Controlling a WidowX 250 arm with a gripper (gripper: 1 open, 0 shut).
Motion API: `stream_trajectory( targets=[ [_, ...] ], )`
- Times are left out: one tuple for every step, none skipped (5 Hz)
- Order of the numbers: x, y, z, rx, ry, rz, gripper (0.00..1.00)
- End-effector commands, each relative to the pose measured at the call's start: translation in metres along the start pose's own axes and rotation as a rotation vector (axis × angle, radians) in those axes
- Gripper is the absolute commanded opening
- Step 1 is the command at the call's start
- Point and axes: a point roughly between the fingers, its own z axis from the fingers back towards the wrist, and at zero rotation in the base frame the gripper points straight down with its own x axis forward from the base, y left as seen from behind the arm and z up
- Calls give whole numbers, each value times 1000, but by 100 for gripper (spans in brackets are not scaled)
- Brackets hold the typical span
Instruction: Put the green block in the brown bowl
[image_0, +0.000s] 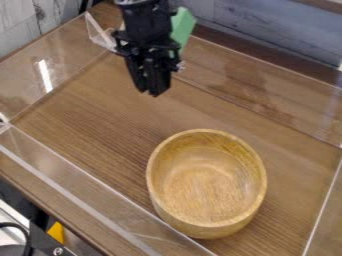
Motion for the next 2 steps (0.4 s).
stream_trajectory(
  targets=[
    [-20, -23, -4, 1, -19, -27, 0],
    [-41, -42, -19, -16, -8, -18, 0]
  ],
)
